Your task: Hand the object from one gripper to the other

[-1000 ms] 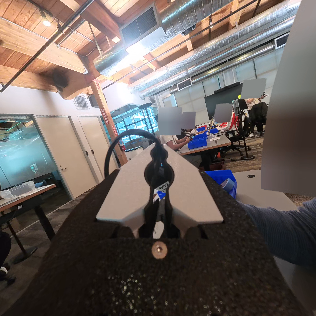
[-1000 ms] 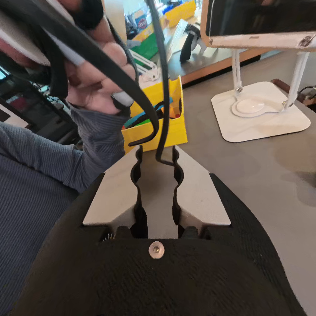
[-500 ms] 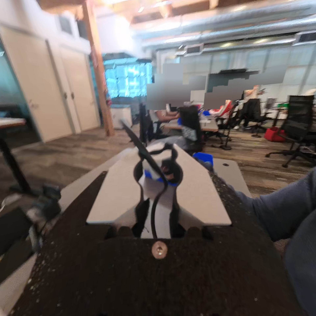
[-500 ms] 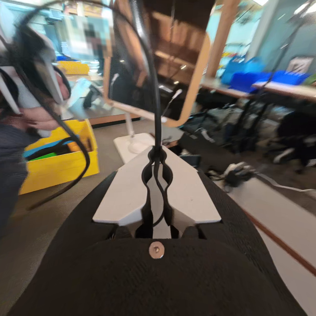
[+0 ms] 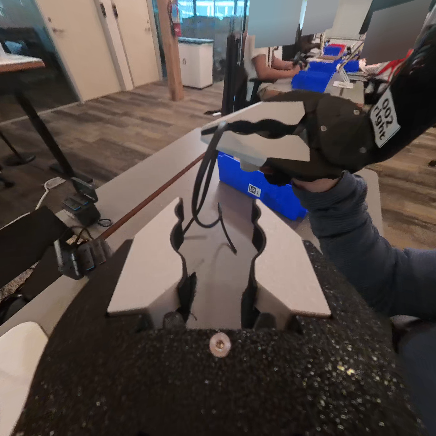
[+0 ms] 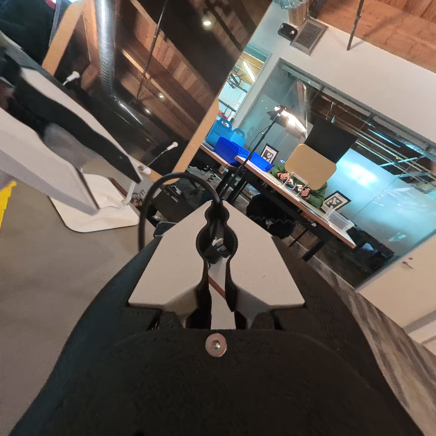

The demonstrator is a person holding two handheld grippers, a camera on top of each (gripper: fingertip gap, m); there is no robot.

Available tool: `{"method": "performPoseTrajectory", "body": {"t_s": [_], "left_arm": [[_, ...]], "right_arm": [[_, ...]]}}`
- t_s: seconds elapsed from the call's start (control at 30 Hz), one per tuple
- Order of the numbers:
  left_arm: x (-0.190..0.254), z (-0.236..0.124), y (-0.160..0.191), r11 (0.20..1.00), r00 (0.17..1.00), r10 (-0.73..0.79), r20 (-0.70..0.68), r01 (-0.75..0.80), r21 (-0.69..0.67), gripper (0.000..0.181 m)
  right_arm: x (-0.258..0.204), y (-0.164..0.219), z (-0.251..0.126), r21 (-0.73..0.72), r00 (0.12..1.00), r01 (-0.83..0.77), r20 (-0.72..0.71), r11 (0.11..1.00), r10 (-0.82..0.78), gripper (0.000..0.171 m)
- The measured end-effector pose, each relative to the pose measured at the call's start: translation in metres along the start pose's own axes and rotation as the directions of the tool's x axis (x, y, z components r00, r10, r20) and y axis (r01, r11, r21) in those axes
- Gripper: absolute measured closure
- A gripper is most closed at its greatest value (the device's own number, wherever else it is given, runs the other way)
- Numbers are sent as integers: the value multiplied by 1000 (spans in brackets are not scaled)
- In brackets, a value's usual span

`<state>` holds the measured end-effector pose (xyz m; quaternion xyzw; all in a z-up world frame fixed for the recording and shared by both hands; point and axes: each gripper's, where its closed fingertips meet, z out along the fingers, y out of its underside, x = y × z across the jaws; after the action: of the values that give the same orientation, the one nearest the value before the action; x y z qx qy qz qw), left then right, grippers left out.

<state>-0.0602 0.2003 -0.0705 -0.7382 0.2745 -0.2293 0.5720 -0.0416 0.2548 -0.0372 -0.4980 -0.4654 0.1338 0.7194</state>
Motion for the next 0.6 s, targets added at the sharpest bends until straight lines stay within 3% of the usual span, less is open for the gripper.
{"method": "performPoseTrajectory", "body": {"t_s": [0.3,0.37,0.4,0.6], "left_arm": [[-1,7,5,1000,999,-27,-45,27,-6,148],[3,5,5,1000,997,-14,-81,13,-3,174],[6,5,4,1000,995,-1,-99,1,1,179],[0,-3,-12,995,997,45,-62,-39,95,179]], "right_arm": [[-14,-7,-1,35,997,22,71,999,-25,170],[-16,-6,0,26,997,34,74,999,-35,171],[-16,-5,0,20,996,36,76,999,-38,170],[-20,3,3,-17,994,-10,111,1000,12,171]]}}
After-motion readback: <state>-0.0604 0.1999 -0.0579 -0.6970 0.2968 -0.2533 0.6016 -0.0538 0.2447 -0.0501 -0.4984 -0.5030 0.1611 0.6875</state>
